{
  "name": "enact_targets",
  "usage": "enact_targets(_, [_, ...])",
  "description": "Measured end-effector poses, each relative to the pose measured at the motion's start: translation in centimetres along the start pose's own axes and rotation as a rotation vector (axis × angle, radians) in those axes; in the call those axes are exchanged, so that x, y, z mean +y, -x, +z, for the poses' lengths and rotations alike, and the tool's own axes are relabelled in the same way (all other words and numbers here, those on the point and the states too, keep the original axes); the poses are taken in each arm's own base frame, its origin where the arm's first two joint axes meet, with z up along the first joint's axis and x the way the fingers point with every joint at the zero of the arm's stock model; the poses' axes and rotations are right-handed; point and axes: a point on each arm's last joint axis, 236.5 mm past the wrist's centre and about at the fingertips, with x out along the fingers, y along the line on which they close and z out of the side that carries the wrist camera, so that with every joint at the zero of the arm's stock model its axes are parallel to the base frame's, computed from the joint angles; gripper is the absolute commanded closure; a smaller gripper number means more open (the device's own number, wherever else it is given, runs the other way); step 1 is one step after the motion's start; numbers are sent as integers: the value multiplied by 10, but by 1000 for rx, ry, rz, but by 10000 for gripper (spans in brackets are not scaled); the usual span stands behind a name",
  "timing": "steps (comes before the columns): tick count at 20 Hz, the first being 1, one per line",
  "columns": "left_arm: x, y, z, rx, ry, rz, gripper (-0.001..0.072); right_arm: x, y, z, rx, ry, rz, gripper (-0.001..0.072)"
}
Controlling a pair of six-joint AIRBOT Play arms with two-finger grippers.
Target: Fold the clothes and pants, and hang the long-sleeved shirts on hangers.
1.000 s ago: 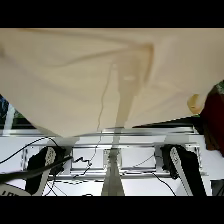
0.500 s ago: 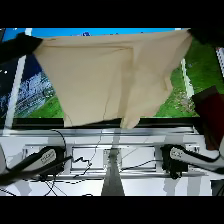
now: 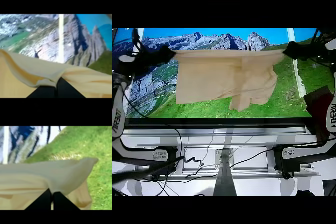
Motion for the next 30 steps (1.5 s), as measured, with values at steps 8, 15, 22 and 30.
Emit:
enact_targets(8, [27, -35, 25, -154, -32, 134, 696, -12, -48, 16, -133, -42, -42, 699])
enact_targets(15, [-1, -42, 73, -243, -181, 134, 698, -4, -69, 28, -212, -2, -70, 699])
enact_targets(22, [39, -58, -27, 202, -327, 190, 12, -12, -86, -51, 114, 59, -68, 176])
enact_targets(30, [-4, 31, -23, 323, -369, 157, 319, -49, -16, -129, 471, -25, -59, 329])
